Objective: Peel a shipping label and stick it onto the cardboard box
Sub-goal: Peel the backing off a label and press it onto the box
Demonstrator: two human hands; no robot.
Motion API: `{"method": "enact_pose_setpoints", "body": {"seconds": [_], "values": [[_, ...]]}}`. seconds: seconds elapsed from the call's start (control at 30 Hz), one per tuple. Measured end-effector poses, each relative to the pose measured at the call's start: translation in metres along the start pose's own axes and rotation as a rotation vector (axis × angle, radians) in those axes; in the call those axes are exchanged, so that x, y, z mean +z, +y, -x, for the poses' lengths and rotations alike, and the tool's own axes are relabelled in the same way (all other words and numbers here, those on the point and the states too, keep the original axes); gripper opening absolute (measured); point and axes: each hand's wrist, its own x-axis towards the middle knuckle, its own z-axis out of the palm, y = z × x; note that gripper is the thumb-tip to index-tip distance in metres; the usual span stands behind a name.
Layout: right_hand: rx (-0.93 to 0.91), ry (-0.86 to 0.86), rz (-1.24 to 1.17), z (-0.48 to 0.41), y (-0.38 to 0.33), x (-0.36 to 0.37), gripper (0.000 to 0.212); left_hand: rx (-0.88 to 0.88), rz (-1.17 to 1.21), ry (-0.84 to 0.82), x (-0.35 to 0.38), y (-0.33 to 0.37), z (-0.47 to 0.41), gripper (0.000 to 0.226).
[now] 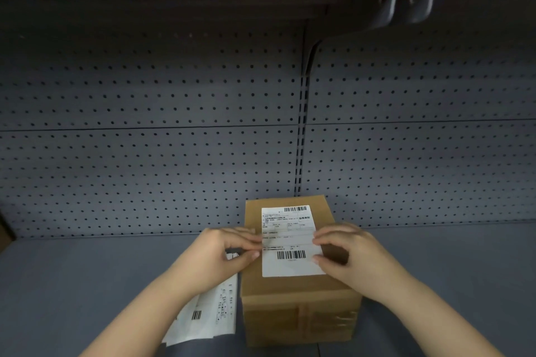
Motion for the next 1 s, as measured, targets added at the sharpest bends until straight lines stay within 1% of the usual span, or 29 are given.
{"method": "enact_pose_setpoints", "body": {"seconds": [0.13, 0.2, 0.27, 0.4, 0.57, 0.67, 0.73, 0.83, 0.9, 1.0], "values": [[-0.064, -0.011, 0.030, -0.023, -0.007, -0.004, 0.023, 0.085, -0.119, 0.040, 0.002, 0.011, -0.021, 0.017], [-0.109, -0.064, 0.042, -0.042, -0.009, -0.001, 0.022, 0.141, -0.207, -0.006, 0.009, 0.017, -0.038, 0.024], [-0.122, -0.131, 0.045, -0.056, -0.008, 0.007, 0.022, 0.152, -0.252, -0.061, 0.019, 0.018, -0.050, 0.030], [-0.105, -0.157, -0.019, -0.060, 0.001, 0.008, 0.023, 0.129, -0.229, -0.099, 0.020, 0.006, -0.052, 0.031], [-0.012, -0.076, -0.073, -0.046, 0.029, -0.008, 0.021, 0.055, -0.164, -0.022, 0.004, -0.014, -0.039, 0.027], [-0.010, -0.106, -0.052, -0.056, 0.026, -0.012, 0.017, 0.063, -0.186, -0.015, 0.002, -0.011, -0.049, 0.023], [-0.041, -0.112, -0.062, -0.072, 0.015, -0.007, 0.017, 0.085, -0.235, -0.040, 0.005, -0.004, -0.066, 0.029], [-0.065, -0.159, -0.024, -0.090, 0.005, 0.011, 0.024, 0.131, -0.306, -0.139, 0.019, 0.003, -0.084, 0.042], [-0.043, -0.172, -0.012, -0.091, 0.007, 0.014, 0.027, 0.116, -0.300, -0.157, 0.022, 0.001, -0.086, 0.044], [0.013, -0.164, -0.016, -0.084, 0.026, 0.000, 0.029, 0.024, -0.313, -0.125, 0.007, -0.015, -0.077, 0.049]]}}
